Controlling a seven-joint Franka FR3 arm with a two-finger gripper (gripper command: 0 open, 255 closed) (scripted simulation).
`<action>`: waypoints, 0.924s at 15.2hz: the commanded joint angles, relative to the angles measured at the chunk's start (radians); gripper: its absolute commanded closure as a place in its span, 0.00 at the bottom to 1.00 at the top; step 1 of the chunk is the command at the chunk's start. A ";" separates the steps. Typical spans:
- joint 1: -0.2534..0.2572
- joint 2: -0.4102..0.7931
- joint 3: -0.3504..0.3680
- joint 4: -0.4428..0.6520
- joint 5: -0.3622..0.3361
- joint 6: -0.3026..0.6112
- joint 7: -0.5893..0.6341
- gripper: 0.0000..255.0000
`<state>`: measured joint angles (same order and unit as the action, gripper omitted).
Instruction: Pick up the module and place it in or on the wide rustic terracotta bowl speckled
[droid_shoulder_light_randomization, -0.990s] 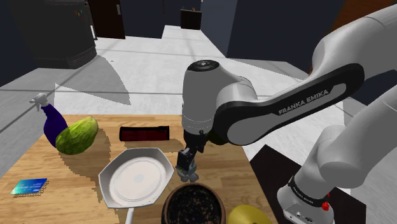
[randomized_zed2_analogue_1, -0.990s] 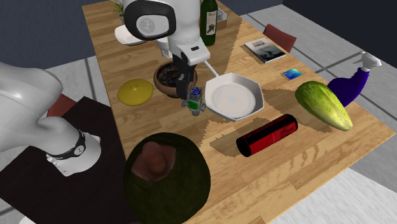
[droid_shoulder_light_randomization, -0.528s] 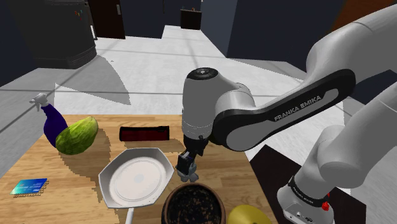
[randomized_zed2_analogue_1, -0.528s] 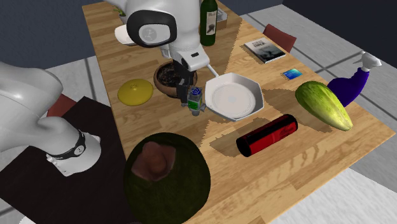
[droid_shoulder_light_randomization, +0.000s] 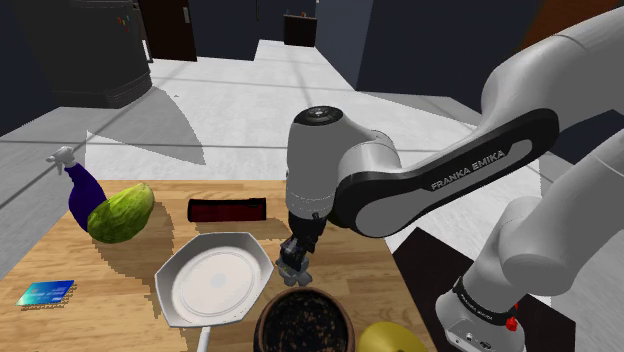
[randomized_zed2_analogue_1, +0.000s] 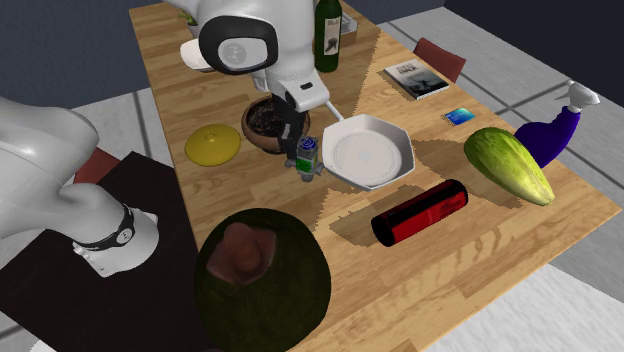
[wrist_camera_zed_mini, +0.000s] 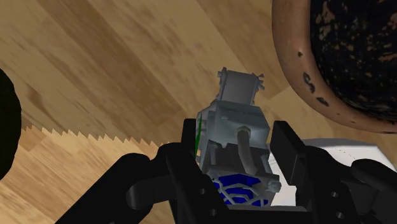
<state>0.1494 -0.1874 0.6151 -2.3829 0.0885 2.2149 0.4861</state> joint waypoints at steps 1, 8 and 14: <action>0.000 0.001 0.000 -0.001 0.000 0.000 0.000 1.00; 0.002 -0.016 -0.005 0.014 0.009 -0.029 -0.008 1.00; 0.006 -0.061 -0.021 0.061 0.028 -0.115 -0.028 1.00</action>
<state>0.1555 -0.2431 0.5959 -2.3338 0.1154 2.1154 0.4604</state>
